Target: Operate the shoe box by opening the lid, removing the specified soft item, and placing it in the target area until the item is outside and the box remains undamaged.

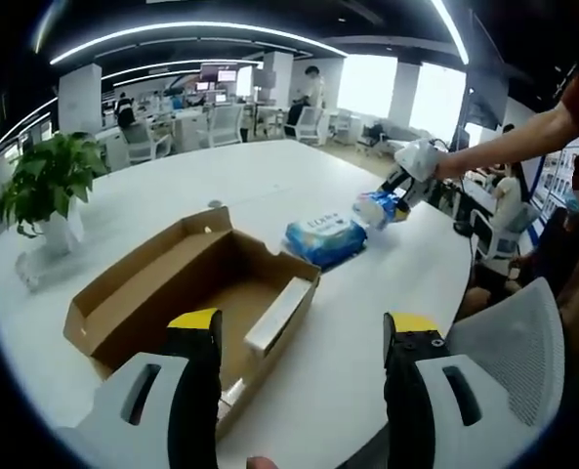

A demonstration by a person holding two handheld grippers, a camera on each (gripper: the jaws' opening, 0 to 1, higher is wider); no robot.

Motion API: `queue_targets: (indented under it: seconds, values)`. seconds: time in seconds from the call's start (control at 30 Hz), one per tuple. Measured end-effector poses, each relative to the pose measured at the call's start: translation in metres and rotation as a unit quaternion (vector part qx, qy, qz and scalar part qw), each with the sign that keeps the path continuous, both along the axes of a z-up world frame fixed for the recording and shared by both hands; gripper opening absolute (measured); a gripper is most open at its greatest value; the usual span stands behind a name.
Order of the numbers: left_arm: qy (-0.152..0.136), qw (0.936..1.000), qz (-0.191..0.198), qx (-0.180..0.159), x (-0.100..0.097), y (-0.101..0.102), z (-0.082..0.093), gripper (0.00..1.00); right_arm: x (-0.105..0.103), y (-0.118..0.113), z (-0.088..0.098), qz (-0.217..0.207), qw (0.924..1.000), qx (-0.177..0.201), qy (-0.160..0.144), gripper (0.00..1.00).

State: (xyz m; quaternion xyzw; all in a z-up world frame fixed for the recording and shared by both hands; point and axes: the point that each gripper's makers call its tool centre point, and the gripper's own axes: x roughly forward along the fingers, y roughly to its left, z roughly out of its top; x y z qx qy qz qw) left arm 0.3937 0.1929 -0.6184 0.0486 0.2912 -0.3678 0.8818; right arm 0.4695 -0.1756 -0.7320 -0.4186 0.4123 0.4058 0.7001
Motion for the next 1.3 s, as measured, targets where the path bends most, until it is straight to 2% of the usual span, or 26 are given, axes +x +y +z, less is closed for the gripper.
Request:
queue_targets:
  seconds: [0.8,1.3]
  values:
    - [0.014,0.9996,0.021,0.013,-0.005,0.007,-0.007,0.67,0.010,-0.003,-0.031,0.017,0.9995,-0.005,0.025,0.34]
    - [0.021,0.9993,0.025,0.016,-0.011,0.006,-0.010,0.67,0.014,-0.006,-0.037,0.020,0.9994,-0.013,0.026,0.39]
